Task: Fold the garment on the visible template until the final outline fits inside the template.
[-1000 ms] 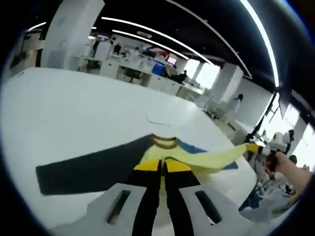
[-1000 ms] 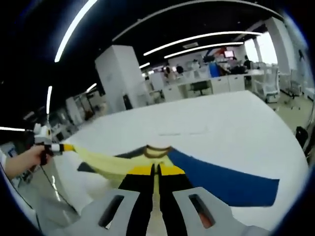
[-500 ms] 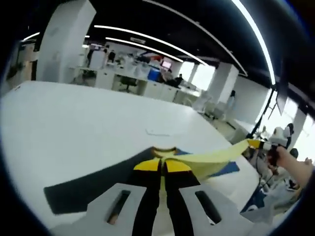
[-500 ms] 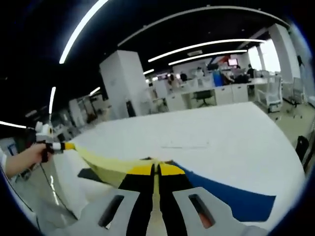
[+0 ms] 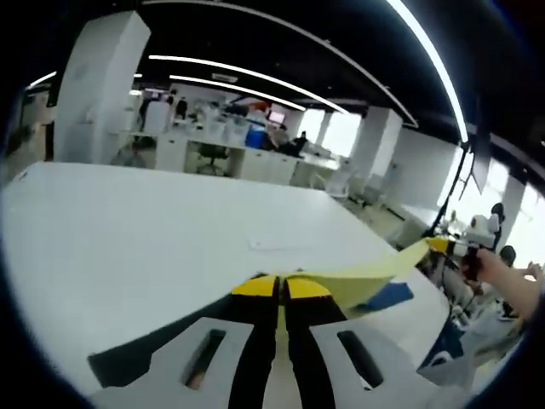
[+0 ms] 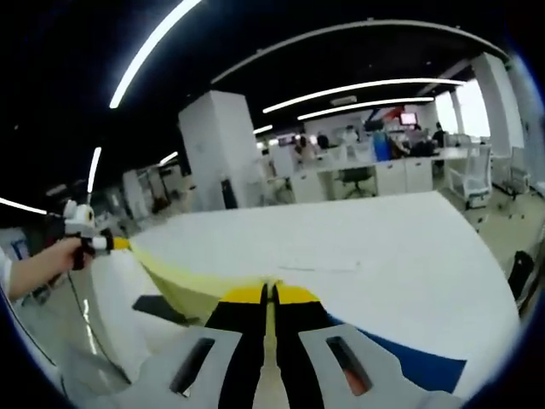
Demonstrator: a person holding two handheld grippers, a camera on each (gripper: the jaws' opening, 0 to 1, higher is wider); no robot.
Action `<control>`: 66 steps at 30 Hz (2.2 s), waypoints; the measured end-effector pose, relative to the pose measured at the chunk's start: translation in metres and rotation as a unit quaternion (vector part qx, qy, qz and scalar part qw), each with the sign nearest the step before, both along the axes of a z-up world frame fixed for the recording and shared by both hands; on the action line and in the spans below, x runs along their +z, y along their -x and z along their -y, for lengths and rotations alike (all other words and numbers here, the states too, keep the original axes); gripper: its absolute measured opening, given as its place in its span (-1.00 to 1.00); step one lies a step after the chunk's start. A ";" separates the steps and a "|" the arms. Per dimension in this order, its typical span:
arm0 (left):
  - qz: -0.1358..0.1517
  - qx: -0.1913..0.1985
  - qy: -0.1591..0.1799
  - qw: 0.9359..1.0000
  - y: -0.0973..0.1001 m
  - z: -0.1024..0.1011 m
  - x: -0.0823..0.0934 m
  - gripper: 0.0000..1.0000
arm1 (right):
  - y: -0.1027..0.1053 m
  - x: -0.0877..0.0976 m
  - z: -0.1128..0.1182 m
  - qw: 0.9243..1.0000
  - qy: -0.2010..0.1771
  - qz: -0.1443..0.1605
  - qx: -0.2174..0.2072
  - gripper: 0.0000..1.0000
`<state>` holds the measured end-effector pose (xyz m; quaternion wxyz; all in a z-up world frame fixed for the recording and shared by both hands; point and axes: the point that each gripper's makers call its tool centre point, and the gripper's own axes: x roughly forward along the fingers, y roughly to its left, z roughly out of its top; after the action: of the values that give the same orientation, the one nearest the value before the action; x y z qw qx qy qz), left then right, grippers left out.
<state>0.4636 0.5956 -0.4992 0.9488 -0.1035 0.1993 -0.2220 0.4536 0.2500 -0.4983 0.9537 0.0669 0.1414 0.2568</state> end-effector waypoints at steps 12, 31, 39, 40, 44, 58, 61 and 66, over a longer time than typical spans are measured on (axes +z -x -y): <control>-0.026 -0.012 0.016 0.999 0.031 0.007 -0.024 -1.00 | 0.013 -0.016 0.005 1.000 -0.001 -0.016 -0.001 -0.93; -0.084 -0.041 0.017 0.995 0.087 0.015 -0.073 -1.00 | 0.065 -0.063 0.011 0.998 -0.012 -0.068 -0.009 -0.93; -0.099 -0.058 0.014 0.993 0.105 0.017 -0.086 -1.00 | 0.082 -0.081 0.020 0.996 -0.020 -0.086 -0.016 -0.93; -0.100 -0.058 0.014 0.993 0.108 0.017 -0.088 -1.00 | 0.084 -0.083 0.020 0.996 -0.022 -0.088 -0.017 -0.93; -0.112 -0.057 0.015 0.992 0.118 0.016 -0.099 -1.00 | 0.094 -0.094 0.022 0.994 -0.024 -0.101 -0.019 -0.93; -0.153 -0.062 0.010 0.986 0.150 0.013 -0.133 -1.00 | 0.128 -0.127 0.021 0.990 -0.025 -0.136 -0.023 -0.93; -0.160 -0.055 0.018 0.985 0.155 0.012 -0.138 -1.00 | 0.136 -0.135 0.020 0.989 -0.027 -0.147 -0.025 -0.93; -0.176 -0.058 0.014 0.983 0.166 0.013 -0.154 -1.00 | 0.147 -0.148 0.019 0.986 -0.024 -0.161 -0.024 -0.93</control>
<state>0.2978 0.5823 -0.6537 0.8828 -0.1425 0.3655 -0.2582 0.3062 0.2308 -0.6466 0.9224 0.1336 0.2855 0.2231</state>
